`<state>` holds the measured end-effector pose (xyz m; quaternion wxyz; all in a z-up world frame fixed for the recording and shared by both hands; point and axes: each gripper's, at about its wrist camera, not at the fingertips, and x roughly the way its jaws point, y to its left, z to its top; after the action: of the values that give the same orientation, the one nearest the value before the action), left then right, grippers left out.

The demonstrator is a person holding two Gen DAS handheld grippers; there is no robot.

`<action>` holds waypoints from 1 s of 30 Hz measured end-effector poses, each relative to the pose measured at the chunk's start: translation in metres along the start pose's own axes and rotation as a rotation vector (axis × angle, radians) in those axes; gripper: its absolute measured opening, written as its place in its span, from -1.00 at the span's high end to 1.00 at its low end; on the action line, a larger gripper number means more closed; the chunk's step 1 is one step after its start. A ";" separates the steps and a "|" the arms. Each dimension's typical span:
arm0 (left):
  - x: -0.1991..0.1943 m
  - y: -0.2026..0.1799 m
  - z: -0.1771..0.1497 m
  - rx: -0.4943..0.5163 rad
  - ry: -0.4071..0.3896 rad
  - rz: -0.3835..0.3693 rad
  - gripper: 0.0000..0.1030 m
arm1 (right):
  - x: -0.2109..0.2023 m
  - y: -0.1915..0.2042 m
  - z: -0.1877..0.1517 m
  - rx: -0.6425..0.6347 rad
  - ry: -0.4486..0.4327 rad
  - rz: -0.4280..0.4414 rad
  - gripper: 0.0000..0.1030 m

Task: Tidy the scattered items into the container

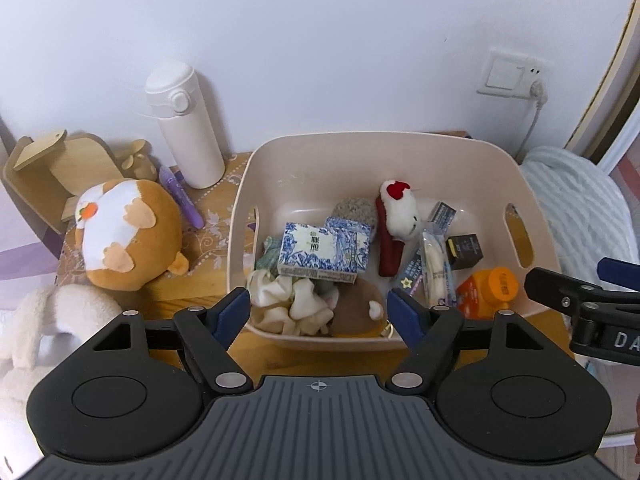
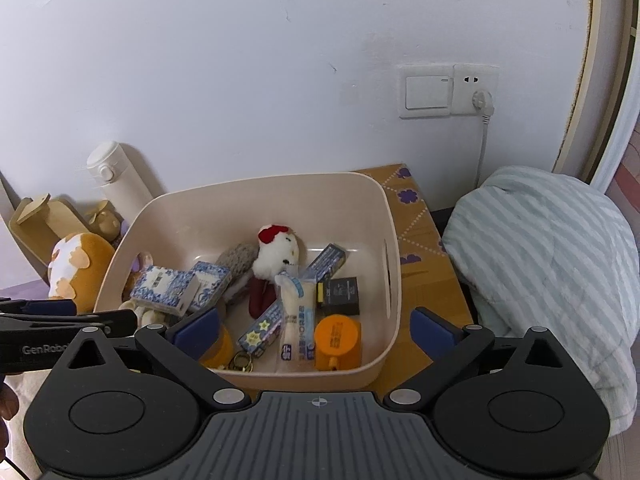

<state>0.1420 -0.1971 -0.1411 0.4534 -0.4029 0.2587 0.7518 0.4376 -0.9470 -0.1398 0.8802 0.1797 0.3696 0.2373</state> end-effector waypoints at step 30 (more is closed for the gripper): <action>-0.164 0.007 -0.098 0.176 -0.178 -0.094 -0.52 | -0.130 0.039 -0.070 -0.031 -0.078 0.007 -1.00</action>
<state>0.2155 -0.3522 -0.0560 0.5428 -0.3050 0.2635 0.7369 0.2950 -0.9766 -0.0931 0.8957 0.1767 0.3307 0.2390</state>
